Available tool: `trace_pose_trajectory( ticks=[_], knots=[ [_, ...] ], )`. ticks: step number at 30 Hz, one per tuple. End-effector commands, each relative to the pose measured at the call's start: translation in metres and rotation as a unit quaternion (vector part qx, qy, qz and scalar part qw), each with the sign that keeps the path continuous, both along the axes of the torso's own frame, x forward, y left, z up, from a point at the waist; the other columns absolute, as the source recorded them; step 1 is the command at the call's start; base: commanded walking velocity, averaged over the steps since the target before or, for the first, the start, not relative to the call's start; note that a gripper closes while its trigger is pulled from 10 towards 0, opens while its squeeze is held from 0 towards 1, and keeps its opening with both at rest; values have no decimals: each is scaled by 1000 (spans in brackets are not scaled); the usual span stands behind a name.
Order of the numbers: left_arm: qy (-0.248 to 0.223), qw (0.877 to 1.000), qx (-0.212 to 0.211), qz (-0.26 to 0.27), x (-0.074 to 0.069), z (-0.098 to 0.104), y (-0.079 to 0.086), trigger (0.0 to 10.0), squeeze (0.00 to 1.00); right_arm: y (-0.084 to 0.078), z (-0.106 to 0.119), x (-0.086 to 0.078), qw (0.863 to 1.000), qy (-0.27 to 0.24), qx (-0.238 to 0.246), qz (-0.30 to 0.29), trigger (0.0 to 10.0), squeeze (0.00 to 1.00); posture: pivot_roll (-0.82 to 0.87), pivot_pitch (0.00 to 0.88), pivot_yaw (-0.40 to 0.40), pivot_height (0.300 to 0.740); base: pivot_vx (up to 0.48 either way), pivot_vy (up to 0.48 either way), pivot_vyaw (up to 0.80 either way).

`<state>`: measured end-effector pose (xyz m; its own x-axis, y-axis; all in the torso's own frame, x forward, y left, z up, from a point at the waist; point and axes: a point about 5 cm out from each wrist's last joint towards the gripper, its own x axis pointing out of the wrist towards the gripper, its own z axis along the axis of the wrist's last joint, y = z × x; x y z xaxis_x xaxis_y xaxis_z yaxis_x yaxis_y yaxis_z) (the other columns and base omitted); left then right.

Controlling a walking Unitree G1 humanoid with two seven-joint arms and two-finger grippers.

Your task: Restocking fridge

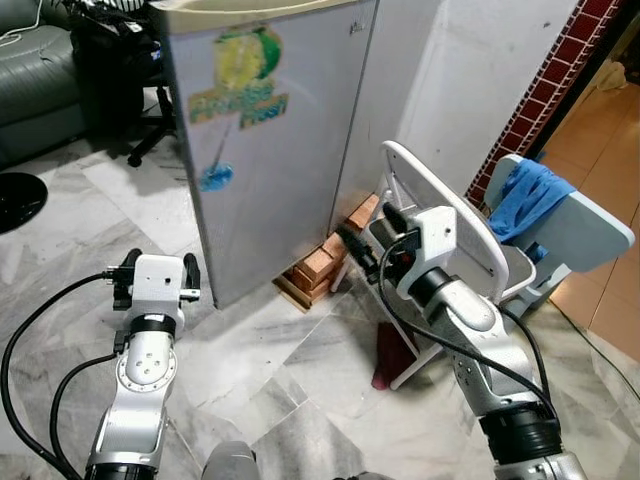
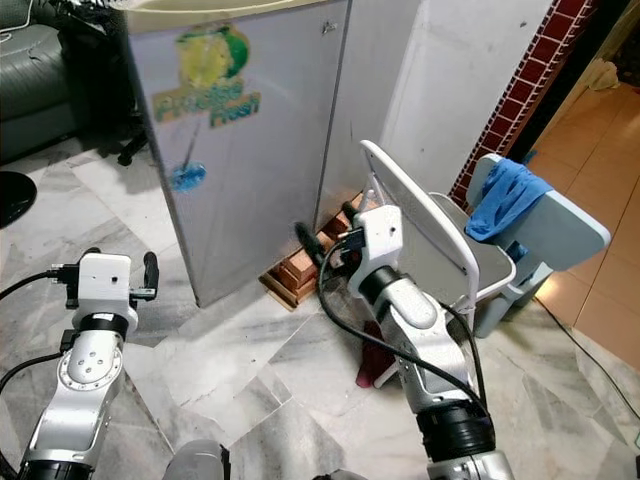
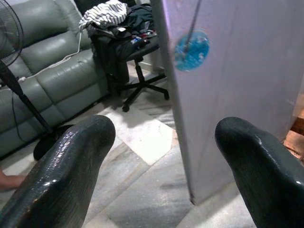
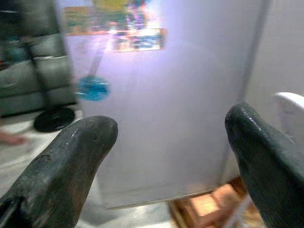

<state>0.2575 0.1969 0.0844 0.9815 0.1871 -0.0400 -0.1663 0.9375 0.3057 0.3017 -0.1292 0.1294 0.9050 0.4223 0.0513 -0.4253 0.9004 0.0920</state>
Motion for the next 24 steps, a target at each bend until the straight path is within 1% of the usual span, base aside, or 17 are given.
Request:
trace_pose_trajectory(
  ticks=[1,5,10,14,19,24],
  knots=[
    [-9,1000,-2,2,-1,4,1,10000,0,-8,-4,1,999,-1,-3,-33,10000,0,151,81,-71,740,0,480,-800],
    [-16,1000,-10,5,-1,6,-1,10000,0,-9,-8,-2,999,-5,-6,-51,10000,0,149,70,-73,740,0,480,-800],
    [-22,1000,-21,-1,-3,8,-4,10000,0,-7,-12,-10,999,-3,-5,-54,10000,0,135,56,-78,740,0,480,-800],
    [-18,1000,-21,-2,-3,5,-2,10000,0,-10,-17,-13,998,-5,-8,-67,10000,0,127,49,-79,740,0,480,-716],
    [-22,1000,-18,-6,-2,5,2,10000,0,-23,-19,-15,993,-7,-4,-120,10000,0,122,49,-71,740,0,480,0],
    [-23,999,-20,-11,-1,7,2,10000,0,-29,-23,-17,990,-2,-3,-144,10000,0,120,46,-65,740,0,480,0]
  ],
)
